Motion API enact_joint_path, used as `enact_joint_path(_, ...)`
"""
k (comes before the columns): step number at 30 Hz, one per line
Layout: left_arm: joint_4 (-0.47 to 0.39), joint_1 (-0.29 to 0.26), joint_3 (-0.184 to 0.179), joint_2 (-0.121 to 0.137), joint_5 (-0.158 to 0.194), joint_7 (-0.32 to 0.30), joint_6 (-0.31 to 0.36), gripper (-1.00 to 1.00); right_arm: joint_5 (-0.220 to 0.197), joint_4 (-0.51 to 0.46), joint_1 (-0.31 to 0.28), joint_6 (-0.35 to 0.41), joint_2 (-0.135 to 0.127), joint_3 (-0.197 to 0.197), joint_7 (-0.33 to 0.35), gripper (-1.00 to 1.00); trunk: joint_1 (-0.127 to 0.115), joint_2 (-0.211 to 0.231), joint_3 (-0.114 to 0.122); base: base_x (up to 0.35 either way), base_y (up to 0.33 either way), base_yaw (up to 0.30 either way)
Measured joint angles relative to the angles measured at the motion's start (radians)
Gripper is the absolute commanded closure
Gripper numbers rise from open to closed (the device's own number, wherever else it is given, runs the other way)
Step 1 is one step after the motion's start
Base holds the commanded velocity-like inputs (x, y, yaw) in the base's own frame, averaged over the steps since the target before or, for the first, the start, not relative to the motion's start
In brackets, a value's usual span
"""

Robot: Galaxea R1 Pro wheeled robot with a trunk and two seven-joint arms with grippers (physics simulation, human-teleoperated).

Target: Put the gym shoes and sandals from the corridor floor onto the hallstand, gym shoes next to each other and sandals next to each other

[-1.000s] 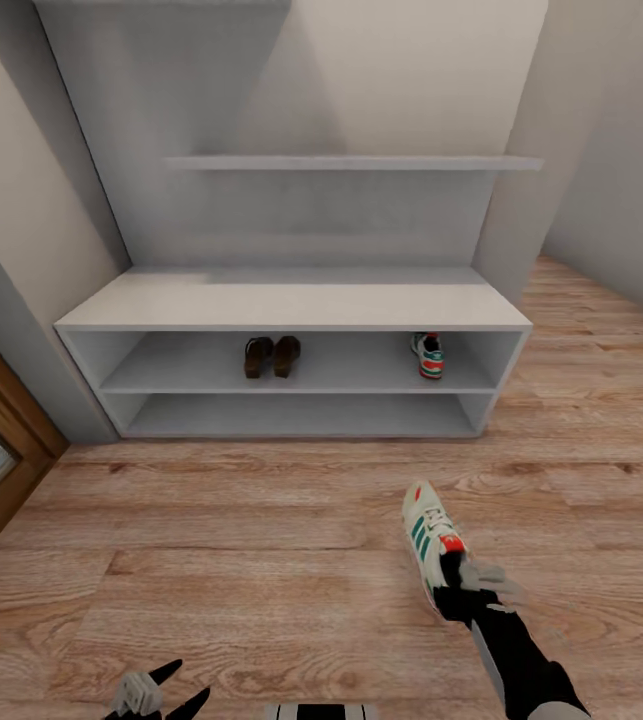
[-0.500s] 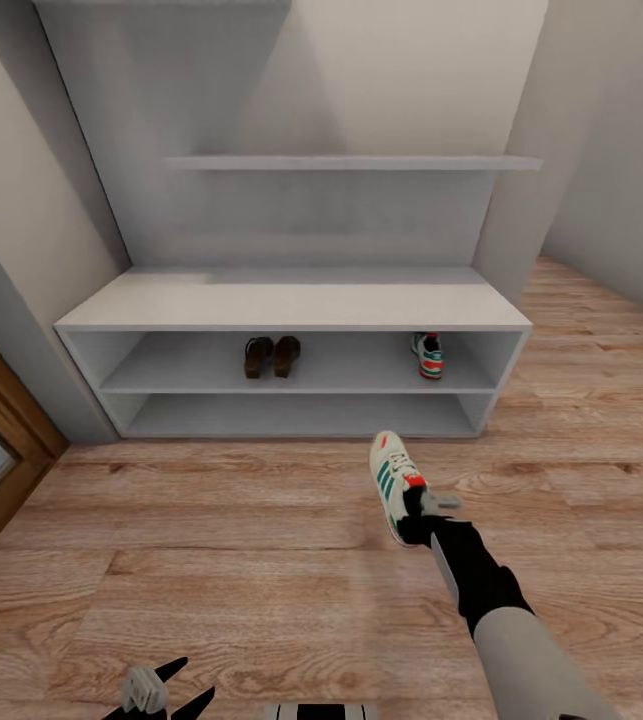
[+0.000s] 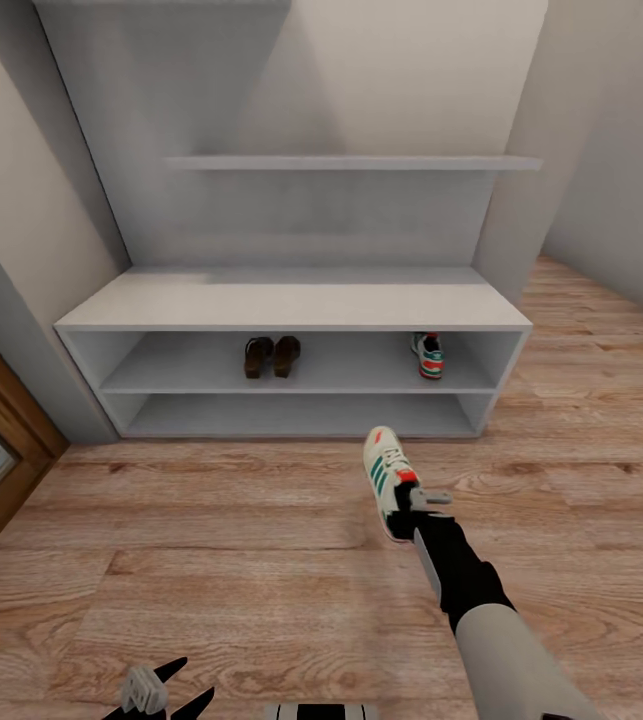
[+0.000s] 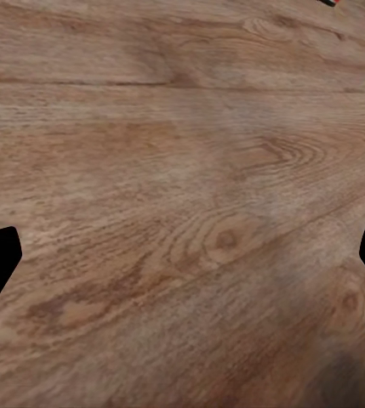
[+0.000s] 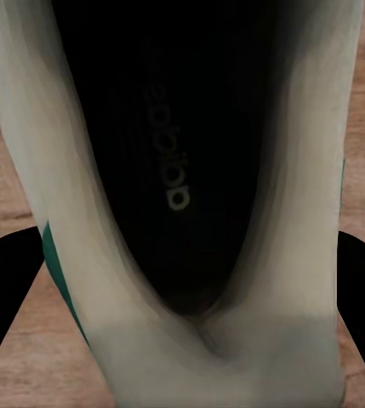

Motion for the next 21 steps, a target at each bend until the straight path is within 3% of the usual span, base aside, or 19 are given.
enact_joint_path(5, 0.000, 0.003, 0.000, -0.001, 0.000, 0.001, 0.000, -1.00, 0.002, -0.001, -0.019, -0.001, 0.002, 0.000, -0.159, 1.00, 0.000, 0.000, 0.000, 0.000, 0.000, 0.000)
enact_joint_path(8, 0.000, 0.005, -0.001, -0.001, 0.000, 0.000, -0.001, -1.00, -0.002, -0.002, -0.032, -0.002, 0.003, 0.000, -0.200, 1.00, 0.000, 0.000, 0.000, 0.000, 0.000, 0.000)
enact_joint_path(21, 0.000, 0.009, -0.002, 0.002, 0.001, -0.004, -0.004, -1.00, -0.007, -0.003, -0.043, -0.006, 0.003, 0.000, -0.229, 1.00, 0.000, 0.000, 0.000, 0.000, 0.000, 0.000)
